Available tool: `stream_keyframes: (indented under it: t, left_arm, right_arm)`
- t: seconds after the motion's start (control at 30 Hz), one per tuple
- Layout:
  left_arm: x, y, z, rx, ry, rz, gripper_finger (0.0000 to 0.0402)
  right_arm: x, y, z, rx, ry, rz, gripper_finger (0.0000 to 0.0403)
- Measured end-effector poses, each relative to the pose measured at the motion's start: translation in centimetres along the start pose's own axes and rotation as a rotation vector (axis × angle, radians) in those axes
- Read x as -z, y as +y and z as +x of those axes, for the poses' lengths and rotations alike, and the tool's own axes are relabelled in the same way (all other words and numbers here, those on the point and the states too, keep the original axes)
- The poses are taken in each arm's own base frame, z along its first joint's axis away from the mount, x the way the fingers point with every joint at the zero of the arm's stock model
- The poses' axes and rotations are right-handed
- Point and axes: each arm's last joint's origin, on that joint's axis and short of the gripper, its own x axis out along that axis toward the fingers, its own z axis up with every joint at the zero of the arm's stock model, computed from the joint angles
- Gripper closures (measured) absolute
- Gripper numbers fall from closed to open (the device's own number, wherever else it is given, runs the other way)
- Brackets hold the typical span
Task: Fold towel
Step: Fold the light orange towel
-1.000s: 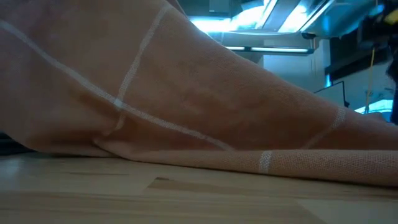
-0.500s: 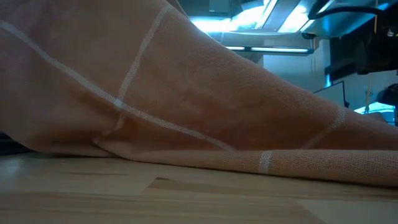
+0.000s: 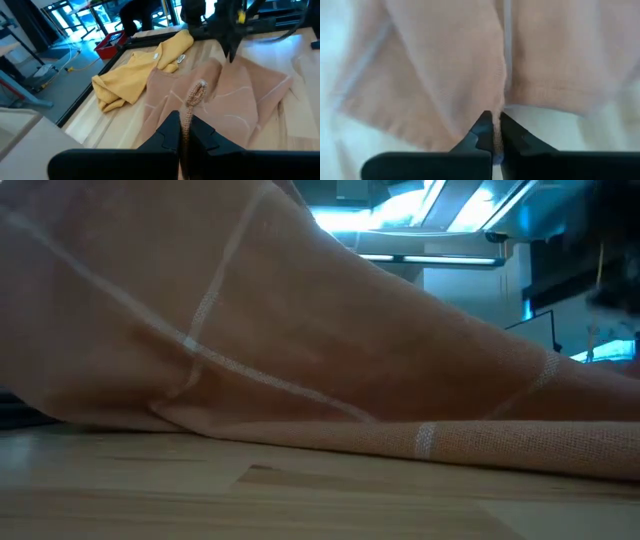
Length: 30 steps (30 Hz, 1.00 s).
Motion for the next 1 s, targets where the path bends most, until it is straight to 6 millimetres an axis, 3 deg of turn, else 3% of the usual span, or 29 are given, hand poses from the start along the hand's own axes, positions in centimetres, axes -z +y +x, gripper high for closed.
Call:
stream_keyframes:
  t: [0.1,0.27,0.43,0.53,0.73,1.0]
  left_arm:
    - [-1.7,0.4,-0.6,0.019,-0.026,-0.004,0.0399]
    - [-6.5,2.4,-2.3,0.018,-0.11,0.009,0.0399]
    - [-12.5,5.3,-4.1,-0.021,-0.228,-0.005,0.0399]
    - [-15.6,7.2,-5.1,-0.045,-0.294,0.003,0.0399]
    - [-20.0,12.3,-6.7,-0.147,-0.396,0.026,0.0399]
    - [-21.5,19.4,-6.2,-0.314,-0.427,-0.024,0.0399]
  right_arm:
    - [-1.5,1.6,-4.1,0.085,-0.035,-0.06,0.0392]
    - [-4.2,3.7,-13.3,0.19,-0.249,-0.158,0.0397]
    - [-5.9,3.5,-22.2,0.248,-0.534,-0.2,0.0397]
    - [-7.0,2.8,-26.6,0.284,-0.708,-0.217,0.0397]
    - [-8.3,0.5,-33.0,0.456,-0.951,-0.239,0.0396]
    - [-9.6,-4.2,-38.2,0.708,-1.042,-0.125,0.0391]
